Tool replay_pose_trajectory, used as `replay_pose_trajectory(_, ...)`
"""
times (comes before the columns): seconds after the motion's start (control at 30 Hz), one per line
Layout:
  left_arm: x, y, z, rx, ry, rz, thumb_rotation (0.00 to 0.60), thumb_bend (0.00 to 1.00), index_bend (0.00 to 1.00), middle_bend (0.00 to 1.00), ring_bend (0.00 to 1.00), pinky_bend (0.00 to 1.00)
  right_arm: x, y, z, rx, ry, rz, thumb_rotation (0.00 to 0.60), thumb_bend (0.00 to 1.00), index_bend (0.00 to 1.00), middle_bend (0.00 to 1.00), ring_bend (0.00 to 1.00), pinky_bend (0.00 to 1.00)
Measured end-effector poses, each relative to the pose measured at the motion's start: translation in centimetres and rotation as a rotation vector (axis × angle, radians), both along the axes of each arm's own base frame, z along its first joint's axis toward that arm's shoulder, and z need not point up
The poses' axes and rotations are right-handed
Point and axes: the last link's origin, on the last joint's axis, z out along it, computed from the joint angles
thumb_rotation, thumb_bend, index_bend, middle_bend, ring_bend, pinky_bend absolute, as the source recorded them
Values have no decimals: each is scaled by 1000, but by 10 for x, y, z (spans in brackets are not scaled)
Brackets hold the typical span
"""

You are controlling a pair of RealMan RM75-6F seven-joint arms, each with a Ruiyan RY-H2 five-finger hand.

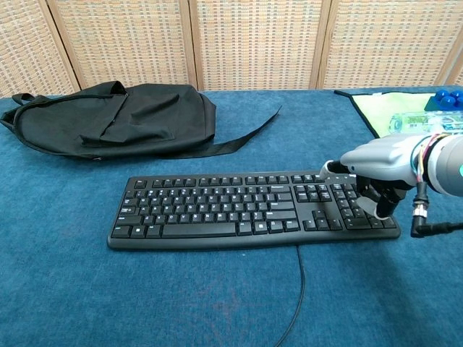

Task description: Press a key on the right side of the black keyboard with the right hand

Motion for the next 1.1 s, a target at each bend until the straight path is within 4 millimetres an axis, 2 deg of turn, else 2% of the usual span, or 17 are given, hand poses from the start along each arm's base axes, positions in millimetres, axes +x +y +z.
replay_pose_trajectory(1.1,-1,1,-2,-14,1,7,600,0,0,0,0,0,1,-6,-14,18,2,-15,600,672,95,720,630,474)
